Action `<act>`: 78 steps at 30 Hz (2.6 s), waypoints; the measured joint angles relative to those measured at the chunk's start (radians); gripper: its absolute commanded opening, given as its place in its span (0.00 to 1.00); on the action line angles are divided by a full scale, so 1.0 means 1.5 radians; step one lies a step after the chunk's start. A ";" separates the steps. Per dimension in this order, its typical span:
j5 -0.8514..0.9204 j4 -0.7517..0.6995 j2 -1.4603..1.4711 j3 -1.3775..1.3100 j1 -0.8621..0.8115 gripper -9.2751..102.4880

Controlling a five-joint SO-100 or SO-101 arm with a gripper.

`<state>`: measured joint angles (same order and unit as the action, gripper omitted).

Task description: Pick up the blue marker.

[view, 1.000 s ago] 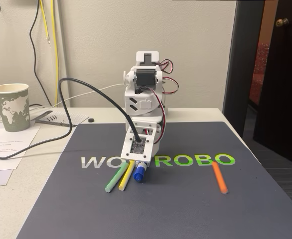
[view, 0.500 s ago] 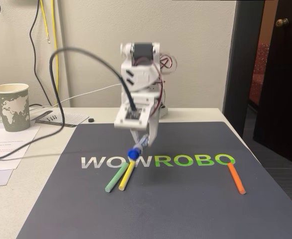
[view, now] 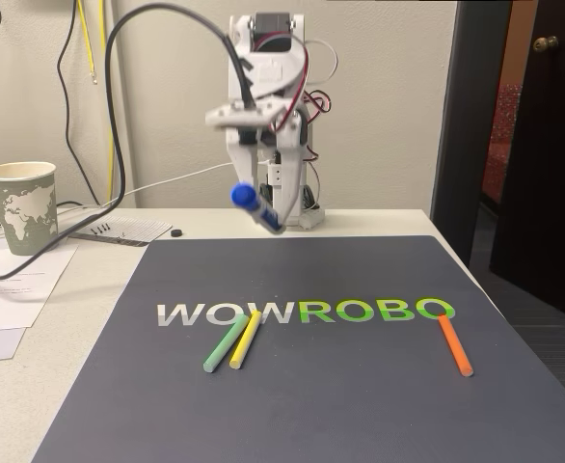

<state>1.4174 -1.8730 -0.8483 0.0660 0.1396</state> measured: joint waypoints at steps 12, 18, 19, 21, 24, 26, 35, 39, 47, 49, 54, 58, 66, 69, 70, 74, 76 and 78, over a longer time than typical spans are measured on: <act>-0.033 0.000 -0.148 0.055 -0.001 0.08; -0.051 0.000 -0.241 0.151 0.012 0.08; -0.053 0.000 -0.256 0.168 0.015 0.08; -0.060 0.000 -0.281 0.198 0.020 0.08; -0.071 0.000 -0.313 0.245 0.032 0.08; -0.076 0.000 -0.328 0.264 0.038 0.08; -0.102 0.000 -0.412 0.371 0.066 0.08; -0.107 0.000 -0.437 0.398 0.072 0.08; -0.111 0.000 -0.480 0.450 0.080 0.08; -0.112 0.000 -0.487 0.458 0.080 0.08; -0.121 0.000 -0.520 0.510 0.089 0.08; -0.124 0.003 -0.584 0.604 0.091 0.08; -0.124 0.014 -0.645 0.688 0.091 0.08; -0.124 0.016 -0.649 0.703 0.091 0.08; -0.124 0.017 -0.651 0.708 0.091 0.08; -0.124 0.033 -0.662 0.734 0.091 0.08; -0.124 0.041 -0.665 0.741 0.091 0.08; -0.124 0.043 -0.665 0.741 0.091 0.08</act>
<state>1.2318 -1.8086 -1.8454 1.1781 0.2761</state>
